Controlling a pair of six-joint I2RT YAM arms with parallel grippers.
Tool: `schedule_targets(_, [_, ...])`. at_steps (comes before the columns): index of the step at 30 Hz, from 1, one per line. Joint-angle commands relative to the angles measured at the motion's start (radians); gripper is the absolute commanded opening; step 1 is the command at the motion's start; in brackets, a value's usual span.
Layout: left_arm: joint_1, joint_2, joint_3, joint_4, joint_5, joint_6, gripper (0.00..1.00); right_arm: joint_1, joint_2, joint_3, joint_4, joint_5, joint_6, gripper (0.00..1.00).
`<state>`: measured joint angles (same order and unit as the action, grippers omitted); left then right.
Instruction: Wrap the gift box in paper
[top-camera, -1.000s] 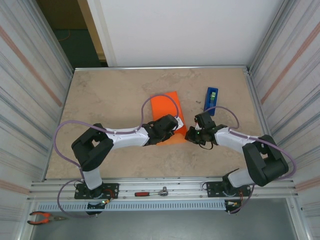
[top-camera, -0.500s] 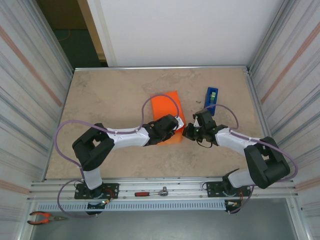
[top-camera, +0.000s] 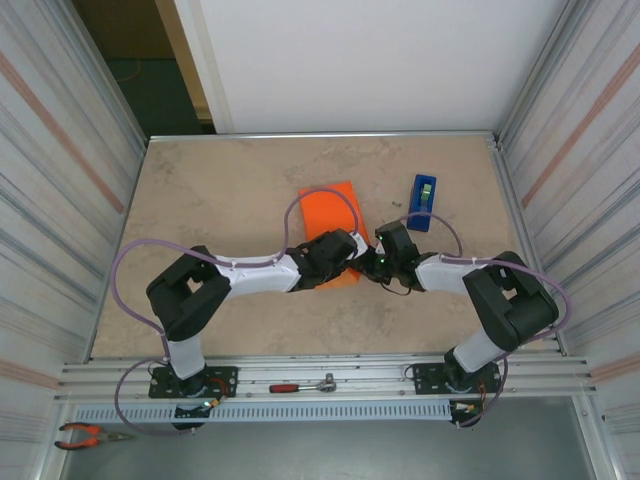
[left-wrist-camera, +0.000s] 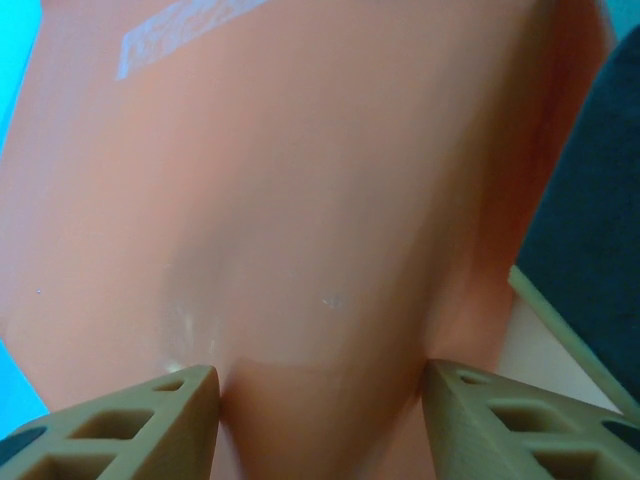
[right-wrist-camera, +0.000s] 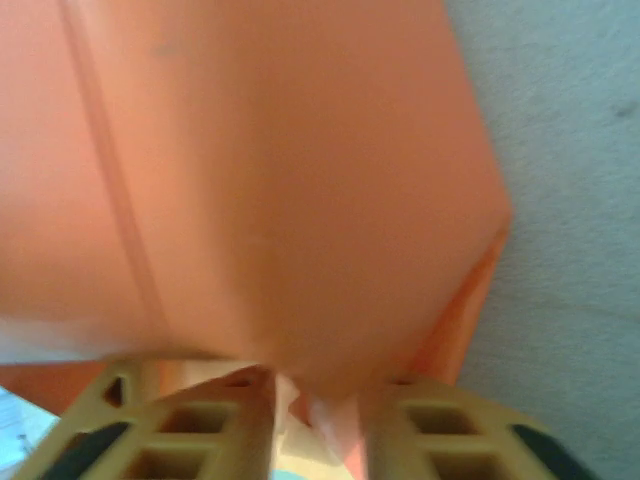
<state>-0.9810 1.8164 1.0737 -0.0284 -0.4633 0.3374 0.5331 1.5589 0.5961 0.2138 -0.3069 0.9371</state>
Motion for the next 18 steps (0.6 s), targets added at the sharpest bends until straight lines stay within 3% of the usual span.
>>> schedule_targets(1, [-0.018, 0.049, -0.006, -0.039, 0.072, 0.0, 0.55, 0.011, -0.025, -0.01, 0.071, -0.053, 0.004, 0.36])
schedule_targets(13, [-0.018, 0.051, -0.018, -0.033, 0.073, 0.0, 0.54, -0.179, -0.315, -0.137, -0.121, -0.094, -0.074, 0.53])
schedule_targets(15, [-0.018, 0.052, -0.019, -0.033, 0.073, -0.001, 0.54, -0.213, -0.318, -0.145, -0.141, -0.098, -0.082, 0.43])
schedule_targets(18, [-0.017, 0.055, -0.018, -0.036, 0.072, -0.001, 0.54, -0.237, -0.281, -0.143, -0.136, -0.104, -0.086, 0.11])
